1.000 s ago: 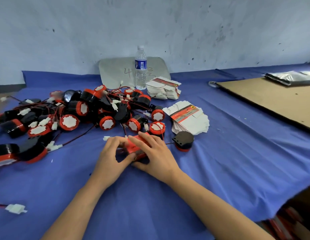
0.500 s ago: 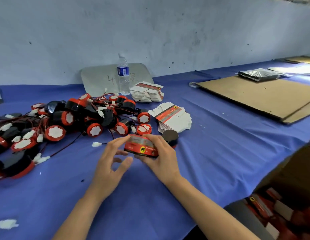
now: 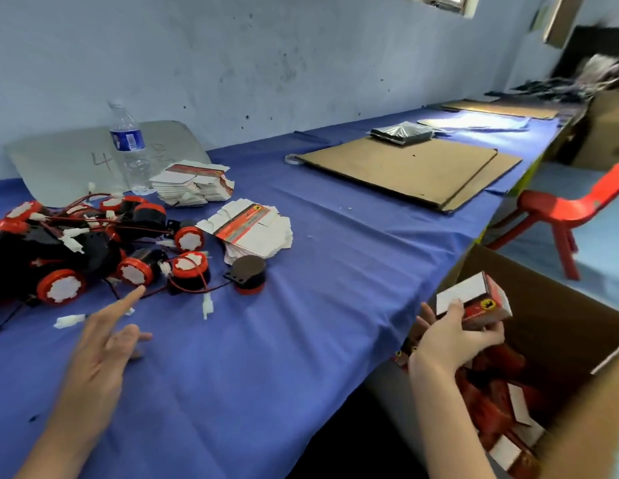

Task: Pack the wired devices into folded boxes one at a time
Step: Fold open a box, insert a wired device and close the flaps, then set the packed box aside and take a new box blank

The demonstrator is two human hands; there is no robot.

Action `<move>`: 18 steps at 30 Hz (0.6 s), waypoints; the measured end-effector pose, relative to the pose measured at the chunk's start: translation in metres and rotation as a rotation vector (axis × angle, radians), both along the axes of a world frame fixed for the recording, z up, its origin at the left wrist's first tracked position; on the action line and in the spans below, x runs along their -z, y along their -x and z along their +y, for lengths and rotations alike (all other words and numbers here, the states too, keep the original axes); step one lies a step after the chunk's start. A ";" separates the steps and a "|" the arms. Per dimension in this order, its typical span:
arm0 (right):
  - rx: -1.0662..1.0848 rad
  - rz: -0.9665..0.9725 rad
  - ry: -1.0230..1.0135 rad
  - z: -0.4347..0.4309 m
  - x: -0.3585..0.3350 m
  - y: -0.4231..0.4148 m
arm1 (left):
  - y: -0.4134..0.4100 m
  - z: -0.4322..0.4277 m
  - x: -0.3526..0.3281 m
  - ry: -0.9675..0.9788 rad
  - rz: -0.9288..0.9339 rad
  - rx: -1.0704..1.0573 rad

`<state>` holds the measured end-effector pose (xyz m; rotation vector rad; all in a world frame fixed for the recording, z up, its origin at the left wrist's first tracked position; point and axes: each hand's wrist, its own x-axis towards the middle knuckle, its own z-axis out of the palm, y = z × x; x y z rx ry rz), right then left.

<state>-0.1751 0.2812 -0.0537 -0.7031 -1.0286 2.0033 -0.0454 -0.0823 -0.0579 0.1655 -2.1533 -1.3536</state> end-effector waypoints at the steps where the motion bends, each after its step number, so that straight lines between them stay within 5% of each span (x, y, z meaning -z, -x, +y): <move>1: 0.000 -0.020 0.021 0.001 0.003 0.000 | 0.001 -0.001 0.001 -0.005 -0.005 0.001; 9: -0.124 0.040 -0.267 -0.053 -0.008 0.001 | -0.003 0.006 -0.004 -0.015 -0.048 0.023; 15: -0.756 -0.032 -0.947 -0.133 -0.024 0.031 | -0.006 0.020 -0.009 -0.053 -0.055 0.017; 18: -0.992 -0.070 -0.996 -0.167 -0.021 0.048 | -0.008 0.020 -0.010 -0.055 -0.079 0.017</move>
